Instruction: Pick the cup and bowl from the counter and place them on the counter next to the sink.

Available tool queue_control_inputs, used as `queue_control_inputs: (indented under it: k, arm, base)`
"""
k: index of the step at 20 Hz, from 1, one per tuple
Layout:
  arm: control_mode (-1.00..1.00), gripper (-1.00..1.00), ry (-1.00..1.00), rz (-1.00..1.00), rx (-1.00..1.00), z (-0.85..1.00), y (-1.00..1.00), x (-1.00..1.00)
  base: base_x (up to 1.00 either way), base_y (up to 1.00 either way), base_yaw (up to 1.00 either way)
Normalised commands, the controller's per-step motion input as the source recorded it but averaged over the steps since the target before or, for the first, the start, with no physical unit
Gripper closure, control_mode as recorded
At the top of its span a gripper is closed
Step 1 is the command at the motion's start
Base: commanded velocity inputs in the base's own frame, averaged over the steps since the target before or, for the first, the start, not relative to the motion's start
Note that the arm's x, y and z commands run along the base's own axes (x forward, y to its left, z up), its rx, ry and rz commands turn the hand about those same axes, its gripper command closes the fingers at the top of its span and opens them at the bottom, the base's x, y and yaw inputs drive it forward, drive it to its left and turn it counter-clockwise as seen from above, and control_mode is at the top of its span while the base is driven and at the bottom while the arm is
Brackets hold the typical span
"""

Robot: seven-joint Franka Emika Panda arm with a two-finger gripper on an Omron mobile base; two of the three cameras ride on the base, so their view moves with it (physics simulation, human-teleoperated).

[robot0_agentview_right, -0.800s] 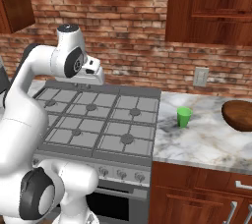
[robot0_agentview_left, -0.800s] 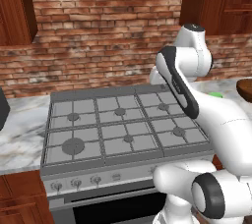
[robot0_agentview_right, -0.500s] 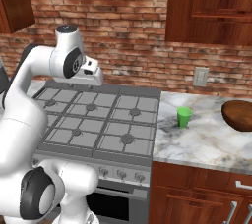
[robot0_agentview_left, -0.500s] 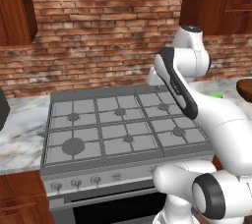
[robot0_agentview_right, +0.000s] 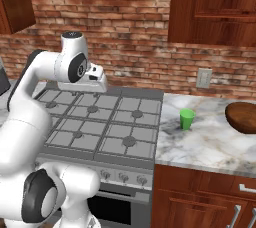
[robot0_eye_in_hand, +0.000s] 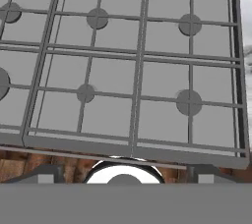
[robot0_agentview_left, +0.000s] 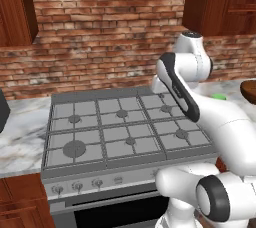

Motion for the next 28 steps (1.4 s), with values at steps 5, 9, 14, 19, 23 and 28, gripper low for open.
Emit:
queue_control_inputs:
  k: [5, 9, 14, 19, 23, 28]
  arm:
    - [-1.00, -1.00, 0.10, 0.08, -0.02, -0.14, -0.60, 0.00]
    - [-1.00, -1.00, 0.11, 0.05, -0.03, 0.00, -0.68, 0.00]
    - [-1.00, -1.00, 0.12, 0.00, -0.04, 0.00, -0.66, 0.00]
    - [-1.00, -1.00, 0.18, 0.00, -0.07, 0.01, -0.48, 0.00]
    - [-1.00, -1.00, 0.21, 0.00, -0.07, 0.00, -0.49, 0.00]
    - [-1.00, -1.00, 0.17, 0.00, -0.09, -0.01, -0.38, 0.00]
  base:
    - [0.00, 0.00, 0.00]
    - [0.00, 0.00, 0.00]
    - [0.00, 0.00, 0.00]
    - [0.00, 0.00, 0.00]
    - [0.00, 0.00, 0.00]
    - [0.00, 0.00, 0.00]
